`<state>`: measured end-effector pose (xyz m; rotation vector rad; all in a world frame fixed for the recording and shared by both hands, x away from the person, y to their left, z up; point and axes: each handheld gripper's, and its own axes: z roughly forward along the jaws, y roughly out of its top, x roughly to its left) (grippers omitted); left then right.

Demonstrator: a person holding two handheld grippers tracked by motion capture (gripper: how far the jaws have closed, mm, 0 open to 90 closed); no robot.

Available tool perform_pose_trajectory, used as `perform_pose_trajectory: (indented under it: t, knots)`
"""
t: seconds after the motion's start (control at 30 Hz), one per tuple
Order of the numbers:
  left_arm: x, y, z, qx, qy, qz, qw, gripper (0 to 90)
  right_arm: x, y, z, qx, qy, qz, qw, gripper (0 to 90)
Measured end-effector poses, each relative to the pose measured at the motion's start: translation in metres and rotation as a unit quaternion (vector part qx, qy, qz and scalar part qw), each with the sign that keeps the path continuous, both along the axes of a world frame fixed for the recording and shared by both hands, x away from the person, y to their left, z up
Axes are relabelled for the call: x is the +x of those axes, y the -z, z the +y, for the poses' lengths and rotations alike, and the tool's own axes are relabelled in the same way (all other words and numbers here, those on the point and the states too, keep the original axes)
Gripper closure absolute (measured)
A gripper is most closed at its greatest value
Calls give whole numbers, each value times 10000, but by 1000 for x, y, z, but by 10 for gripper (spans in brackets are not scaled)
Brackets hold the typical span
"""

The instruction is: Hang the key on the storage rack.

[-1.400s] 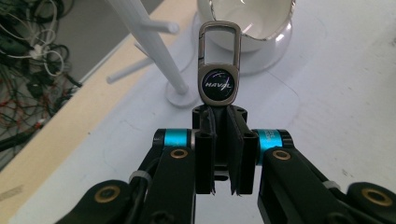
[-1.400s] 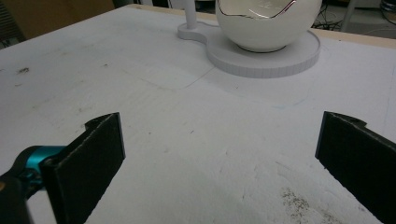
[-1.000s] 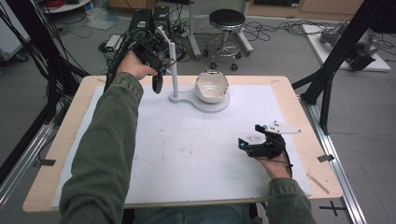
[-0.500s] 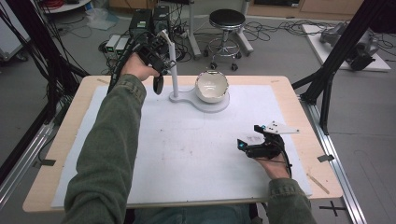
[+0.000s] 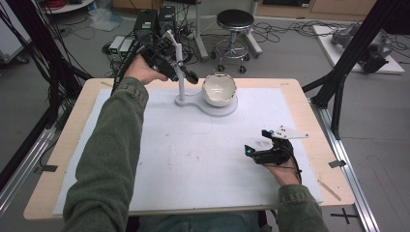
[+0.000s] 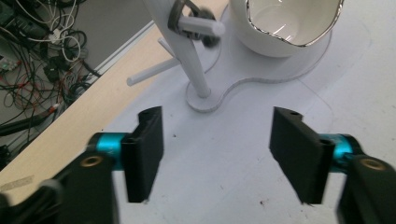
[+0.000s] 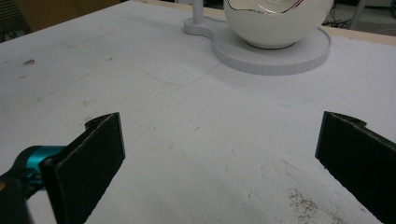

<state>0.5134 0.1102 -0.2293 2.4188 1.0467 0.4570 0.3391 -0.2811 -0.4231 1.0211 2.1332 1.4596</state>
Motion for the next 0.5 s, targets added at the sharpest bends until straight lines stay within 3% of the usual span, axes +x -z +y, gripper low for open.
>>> perform_pose_trajectory:
  t: [0.13,0.27,0.5]
  knots:
    - [-4,-1,2,-5,93,-15,10000,252,0,0,0,-20,2,-4,10000,3]
    - [-13,-1,2,-140,239,44,9996,200,0,0,0,-20,7,-3,10000,3]
    - [-23,0,7,-126,175,57,9998,74,-1,0,0,-19,-10,-10,10000,3]
